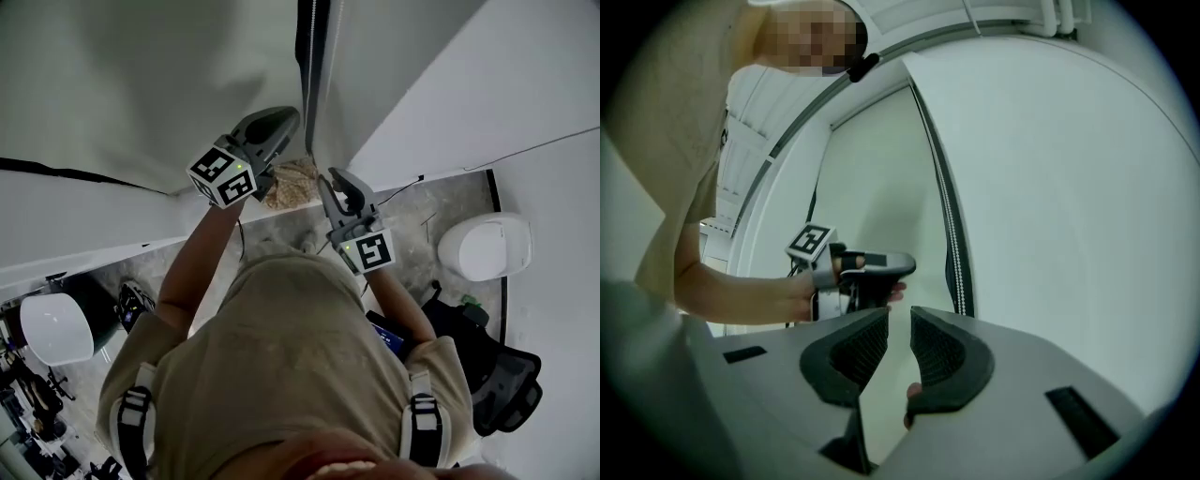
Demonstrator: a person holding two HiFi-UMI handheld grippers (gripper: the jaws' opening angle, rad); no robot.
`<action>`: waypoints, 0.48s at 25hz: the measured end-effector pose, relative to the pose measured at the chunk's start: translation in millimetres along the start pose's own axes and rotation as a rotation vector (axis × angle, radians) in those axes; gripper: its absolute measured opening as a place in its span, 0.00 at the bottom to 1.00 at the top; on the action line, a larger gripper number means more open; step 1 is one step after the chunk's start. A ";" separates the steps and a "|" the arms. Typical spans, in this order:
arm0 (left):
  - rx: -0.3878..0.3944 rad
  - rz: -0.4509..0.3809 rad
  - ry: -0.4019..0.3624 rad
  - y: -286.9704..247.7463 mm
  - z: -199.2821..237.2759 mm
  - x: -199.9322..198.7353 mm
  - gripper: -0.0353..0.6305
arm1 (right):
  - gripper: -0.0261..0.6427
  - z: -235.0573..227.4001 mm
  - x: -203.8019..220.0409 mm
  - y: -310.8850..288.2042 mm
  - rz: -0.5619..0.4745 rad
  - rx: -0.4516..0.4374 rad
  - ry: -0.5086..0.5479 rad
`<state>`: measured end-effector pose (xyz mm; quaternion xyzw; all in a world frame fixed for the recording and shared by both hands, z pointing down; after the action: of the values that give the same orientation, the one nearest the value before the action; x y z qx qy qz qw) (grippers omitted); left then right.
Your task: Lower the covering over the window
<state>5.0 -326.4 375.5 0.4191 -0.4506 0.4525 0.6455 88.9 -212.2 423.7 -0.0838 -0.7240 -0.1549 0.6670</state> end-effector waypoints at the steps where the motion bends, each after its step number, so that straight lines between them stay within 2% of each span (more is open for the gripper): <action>1: 0.008 0.004 -0.026 -4.4 2.6 -9.4 0.12 | 0.13 2.7 2.0 -1.8 0.000 -0.005 0.001; 2: 0.011 0.010 -0.046 -6.0 5.2 -17.8 0.16 | 0.13 6.8 2.9 -2.7 0.000 -0.010 0.002; 5: 0.002 0.033 -0.082 -27.9 8.7 -28.3 0.19 | 0.13 -4.4 3.5 7.6 0.015 -0.021 -0.001; 8: 0.007 0.038 -0.085 -56.3 15.8 -30.7 0.22 | 0.13 -22.3 0.9 9.7 0.016 -0.050 -0.016; 12: 0.003 0.062 -0.089 -69.8 18.7 -30.4 0.23 | 0.13 -13.8 -5.0 10.1 -0.001 -0.127 -0.017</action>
<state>62.7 -367.1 341.5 0.4255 -0.4911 0.4538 0.6097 105.7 -206.9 420.7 -0.1271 -0.7182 -0.2002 0.6541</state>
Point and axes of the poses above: the fingertips, and each gripper's own axes: y backward along the fingers, z to its left, x out of its underside, the point moved 3 cm from there along y, backward along the fingers, and after that the axes turned 15 degrees about x, right-handed, at the moved point
